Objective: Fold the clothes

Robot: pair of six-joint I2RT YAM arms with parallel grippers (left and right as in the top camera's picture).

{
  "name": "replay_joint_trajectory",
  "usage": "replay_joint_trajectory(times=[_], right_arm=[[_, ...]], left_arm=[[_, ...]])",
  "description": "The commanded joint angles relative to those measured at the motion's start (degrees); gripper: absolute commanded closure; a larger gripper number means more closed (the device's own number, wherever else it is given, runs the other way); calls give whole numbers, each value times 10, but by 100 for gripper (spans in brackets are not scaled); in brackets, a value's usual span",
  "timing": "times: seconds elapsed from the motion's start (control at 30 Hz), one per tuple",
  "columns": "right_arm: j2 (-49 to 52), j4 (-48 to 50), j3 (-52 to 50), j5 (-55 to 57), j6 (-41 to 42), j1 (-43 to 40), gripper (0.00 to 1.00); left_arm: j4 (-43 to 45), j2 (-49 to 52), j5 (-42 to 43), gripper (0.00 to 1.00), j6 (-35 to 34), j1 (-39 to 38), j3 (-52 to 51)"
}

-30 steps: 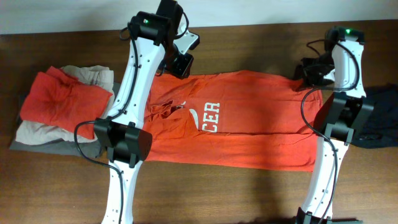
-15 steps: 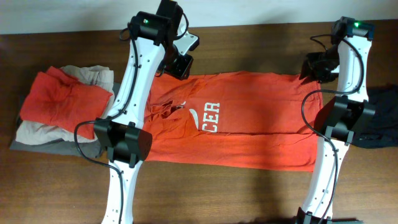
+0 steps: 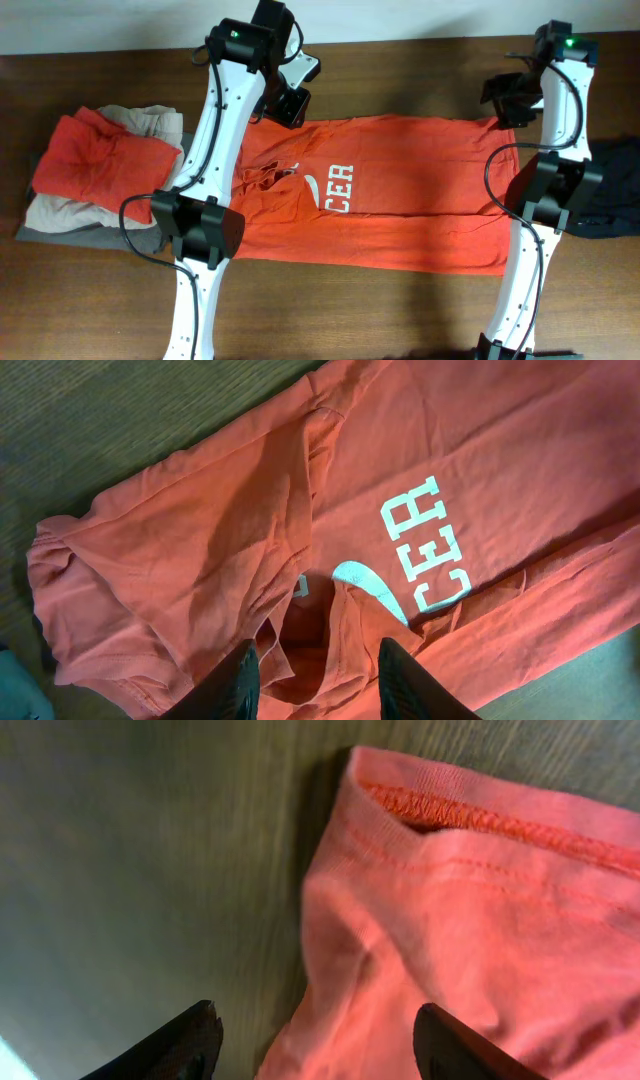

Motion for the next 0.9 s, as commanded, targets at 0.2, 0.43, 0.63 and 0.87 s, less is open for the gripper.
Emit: replay_joint_trajectory(times=[0.2, 0.43, 0.63, 0.87], right_arm=[[9, 30, -57, 7, 37, 17, 39], [9, 30, -92, 9, 37, 17, 55], [8, 14, -91, 7, 24, 16, 83], [6, -42, -24, 7, -31, 15, 96]], left_arm=[[-1, -9, 0, 62, -1, -1, 4], [-4, -9, 0, 62, -1, -1, 4], [-6, -9, -2, 61, -1, -1, 4], [-5, -9, -22, 61, -1, -1, 4]])
